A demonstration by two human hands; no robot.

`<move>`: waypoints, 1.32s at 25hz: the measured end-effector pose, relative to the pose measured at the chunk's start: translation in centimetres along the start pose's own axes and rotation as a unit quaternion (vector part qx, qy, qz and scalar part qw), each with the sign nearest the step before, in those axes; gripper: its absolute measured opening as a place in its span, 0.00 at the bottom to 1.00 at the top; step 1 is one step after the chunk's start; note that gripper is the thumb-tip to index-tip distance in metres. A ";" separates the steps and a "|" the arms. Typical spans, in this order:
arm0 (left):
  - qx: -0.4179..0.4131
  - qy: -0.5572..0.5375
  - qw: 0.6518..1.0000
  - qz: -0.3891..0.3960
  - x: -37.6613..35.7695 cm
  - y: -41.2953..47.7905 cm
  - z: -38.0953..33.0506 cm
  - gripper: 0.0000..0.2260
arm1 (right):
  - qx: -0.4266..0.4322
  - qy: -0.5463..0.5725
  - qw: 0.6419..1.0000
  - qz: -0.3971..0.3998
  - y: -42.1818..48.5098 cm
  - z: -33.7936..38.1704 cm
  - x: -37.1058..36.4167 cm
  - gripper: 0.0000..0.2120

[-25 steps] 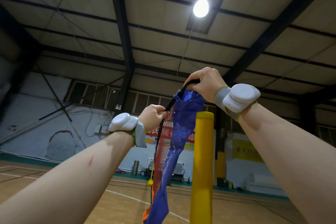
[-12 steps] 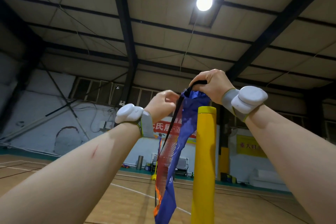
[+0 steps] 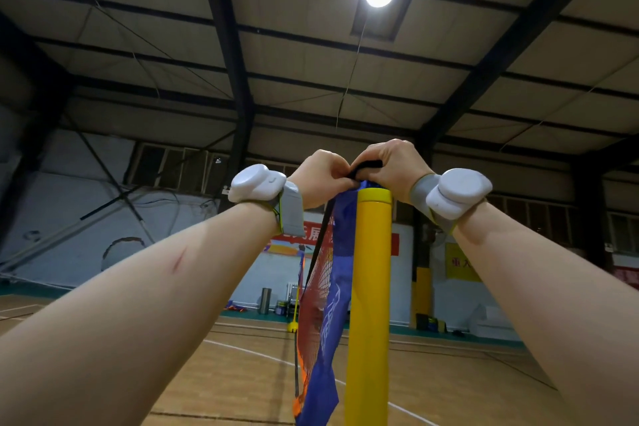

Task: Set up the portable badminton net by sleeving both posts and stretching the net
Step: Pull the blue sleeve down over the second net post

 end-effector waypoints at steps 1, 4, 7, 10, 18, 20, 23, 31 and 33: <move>0.001 0.008 1.000 -0.001 -0.1 0.1 -0.1 0.09 | -0.007 0.010 1.000 -0.004 -0.2 -0.3 -0.1 0.07; 0.018 0.027 0.999 0.003 -0.5 0.1 -0.3 0.08 | -0.029 0.065 0.997 -0.017 -1.4 -1.3 -0.5 0.07; 0.044 0.030 0.999 -0.004 -1.0 -0.1 -0.2 0.07 | -0.036 0.089 0.995 -0.016 -2.6 -1.9 -1.0 0.08; 0.089 -0.003 0.995 -0.041 -0.8 -0.5 0.4 0.04 | -0.073 0.071 0.994 -0.051 -3.9 -2.9 -0.9 0.10; 0.134 -0.077 0.987 -0.052 -1.0 -2.2 0.7 0.10 | -0.261 0.185 0.935 -0.154 -7.5 -5.0 -1.6 0.03; 0.143 -0.101 0.983 -0.051 -0.8 -2.6 0.6 0.11 | -0.267 0.313 0.895 -0.169 -8.0 -4.7 -1.8 0.04; 0.153 -0.138 0.977 -0.047 -0.7 -3.3 0.3 0.10 | -0.283 0.427 0.841 -0.174 -8.5 -4.3 -2.2 0.04; 0.123 -0.122 0.981 -0.087 0.0 -4.7 -1.9 0.08 | -0.307 0.541 0.769 -0.148 -8.9 -3.4 -2.6 0.07; 0.119 -0.121 0.981 -0.094 0.2 -4.8 -2.3 0.08 | -0.308 0.551 0.759 -0.158 -9.1 -3.0 -2.0 0.08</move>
Point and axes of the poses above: each hand's wrist, its own y-axis towards the middle knuckle, its own x-axis out of the back of the hand, z = x × y, the point moved 8 cm from there along y, towards the middle knuckle, and after that the axes turned 1 degree about x, right-handed, at the moved point
